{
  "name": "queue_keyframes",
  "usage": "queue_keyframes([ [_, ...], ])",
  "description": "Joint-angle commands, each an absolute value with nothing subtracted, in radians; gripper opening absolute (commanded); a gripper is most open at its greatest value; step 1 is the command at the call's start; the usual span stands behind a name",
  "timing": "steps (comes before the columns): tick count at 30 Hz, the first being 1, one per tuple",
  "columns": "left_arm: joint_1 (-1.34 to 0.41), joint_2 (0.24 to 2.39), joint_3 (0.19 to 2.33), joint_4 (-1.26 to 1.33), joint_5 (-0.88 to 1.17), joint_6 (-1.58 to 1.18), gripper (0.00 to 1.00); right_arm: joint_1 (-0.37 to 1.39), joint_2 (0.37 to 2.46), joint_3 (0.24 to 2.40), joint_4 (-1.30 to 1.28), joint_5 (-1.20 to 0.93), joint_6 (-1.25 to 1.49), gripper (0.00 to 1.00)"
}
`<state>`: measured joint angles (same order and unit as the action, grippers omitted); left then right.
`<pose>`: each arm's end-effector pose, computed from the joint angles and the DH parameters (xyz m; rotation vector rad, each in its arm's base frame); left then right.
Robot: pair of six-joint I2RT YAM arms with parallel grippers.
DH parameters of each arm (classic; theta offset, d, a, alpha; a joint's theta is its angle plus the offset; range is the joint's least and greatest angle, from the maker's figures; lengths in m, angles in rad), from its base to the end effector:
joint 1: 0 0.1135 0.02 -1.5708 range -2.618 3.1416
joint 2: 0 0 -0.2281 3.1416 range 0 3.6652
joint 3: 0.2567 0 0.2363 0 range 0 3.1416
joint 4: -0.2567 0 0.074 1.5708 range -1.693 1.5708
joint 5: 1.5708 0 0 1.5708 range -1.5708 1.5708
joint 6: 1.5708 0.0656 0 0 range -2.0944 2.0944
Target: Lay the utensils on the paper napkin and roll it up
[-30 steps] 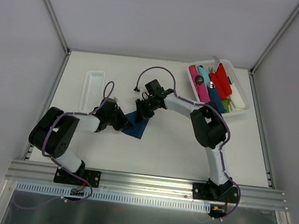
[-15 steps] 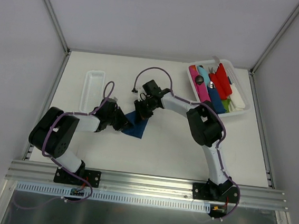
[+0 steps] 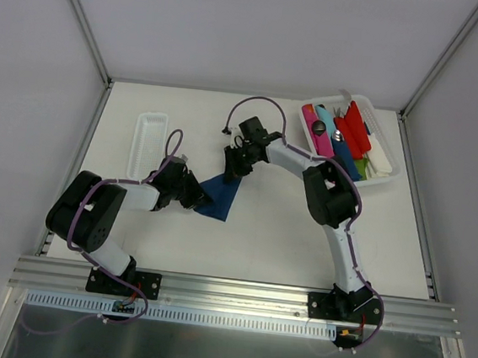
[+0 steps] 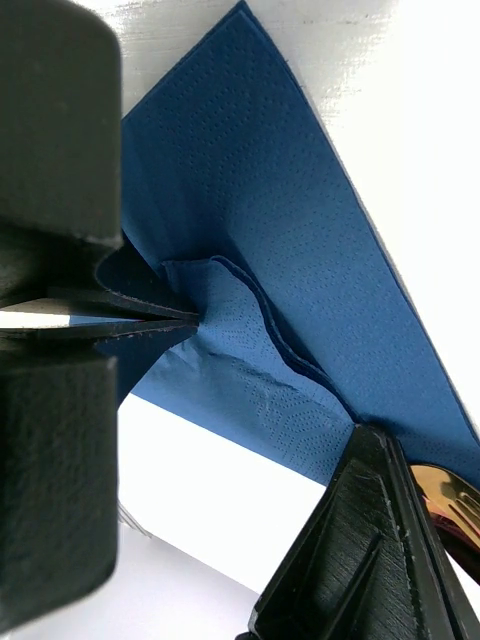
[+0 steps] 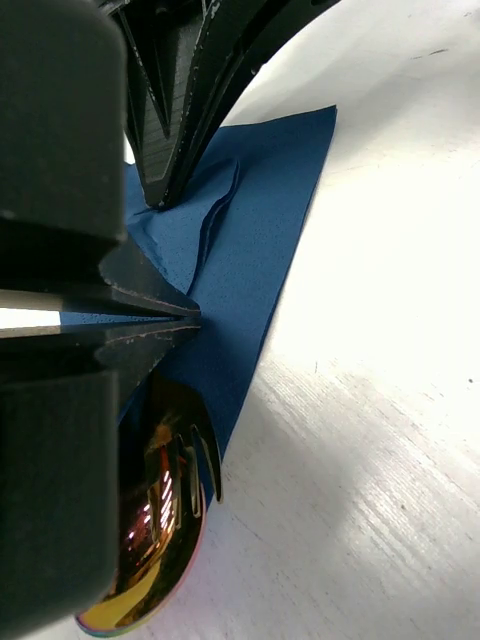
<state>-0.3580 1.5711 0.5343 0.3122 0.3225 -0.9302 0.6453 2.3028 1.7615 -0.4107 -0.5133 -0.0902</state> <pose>0.2644 -0.1211 0.0851 -0.5231 2.4188 -0.9884 0.3604 0.3116 0.1100 -1.1173 2.3046 0.8677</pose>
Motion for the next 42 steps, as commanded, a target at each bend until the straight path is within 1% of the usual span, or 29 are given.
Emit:
queue_keyframes([
  [1, -0.342, 1.62, 0.509, 0.173, 0.262, -0.87, 0.0, 0.641, 2.329, 1.804, -0.416, -0.46, -0.118, 0.08],
  [4, -0.344, 1.621, 0.511, 0.173, 0.265, -0.87, 0.0, 0.634, 2.33, 1.822, -0.416, -0.465, -0.112, 0.08],
  [8, -0.344, 1.631, 0.514, 0.175, 0.268, -0.867, 0.0, 0.624, 2.284, 1.842, -0.416, -0.546, -0.057, 0.09],
  [12, -0.344, 1.629, 0.517, 0.179, 0.273, -0.87, 0.0, 0.623, 2.148, 1.772, -0.393, -0.636, -0.003, 0.12],
  [14, -0.342, 1.628, 0.515, 0.181, 0.273, -0.874, 0.0, 0.604, 2.108, 1.674, -0.35, -0.716, 0.075, 0.13],
  [15, -0.342, 1.626, 0.515, 0.183, 0.276, -0.877, 0.0, 0.595, 2.094, 1.634, -0.284, -0.756, 0.116, 0.14],
  [17, -0.341, 1.62, 0.502, 0.207, 0.279, -0.903, 0.0, 0.562, 2.054, 1.47, -0.163, -0.872, 0.324, 0.14],
  [18, -0.339, 1.617, 0.476, 0.256, 0.285, -0.935, 0.0, 0.54, 2.011, 1.301, 0.07, -0.893, 0.52, 0.15],
  [19, -0.337, 1.614, 0.465, 0.274, 0.287, -0.952, 0.0, 0.534, 1.988, 1.299, 0.203, -0.894, 0.607, 0.16],
  [20, -0.339, 1.615, 0.456, 0.294, 0.288, -0.966, 0.0, 0.528, 1.968, 1.152, 0.398, -0.868, 0.676, 0.18],
  [23, -0.339, 1.627, 0.434, 0.337, 0.298, -0.999, 0.0, 0.522, 1.95, 1.02, 0.592, -0.804, 0.854, 0.25],
  [24, -0.339, 1.631, 0.433, 0.344, 0.299, -1.002, 0.0, 0.522, 1.954, 0.953, 0.729, -0.778, 0.9, 0.29],
  [25, -0.339, 1.632, 0.428, 0.348, 0.301, -1.005, 0.0, 0.522, 1.962, 0.931, 0.783, -0.758, 0.943, 0.29],
  [26, -0.339, 1.634, 0.426, 0.35, 0.301, -1.005, 0.0, 0.522, 1.977, 0.925, 0.822, -0.741, 1.009, 0.29],
  [27, -0.339, 1.634, 0.428, 0.351, 0.301, -1.003, 0.0, 0.522, 2.011, 0.925, 0.891, -0.732, 1.038, 0.29],
  [29, -0.339, 1.634, 0.428, 0.35, 0.301, -0.999, 0.0, 0.522, 2.035, 0.925, 0.94, -0.691, 1.077, 0.29],
  [35, -0.336, 1.635, 0.445, 0.322, 0.299, -0.977, 0.0, 0.546, 2.092, 0.989, 0.943, -0.667, 1.068, 0.22],
  [36, -0.336, 1.635, 0.448, 0.321, 0.301, -0.976, 0.0, 0.549, 2.1, 0.995, 0.933, -0.667, 1.063, 0.19],
  [39, -0.334, 1.631, 0.449, 0.313, 0.299, -0.971, 0.0, 0.557, 2.134, 1.02, 0.919, -0.676, 1.051, 0.15],
  [42, -0.33, 1.628, 0.451, 0.307, 0.295, -0.968, 0.0, 0.563, 2.152, 1.023, 0.891, -0.677, 1.037, 0.13],
])
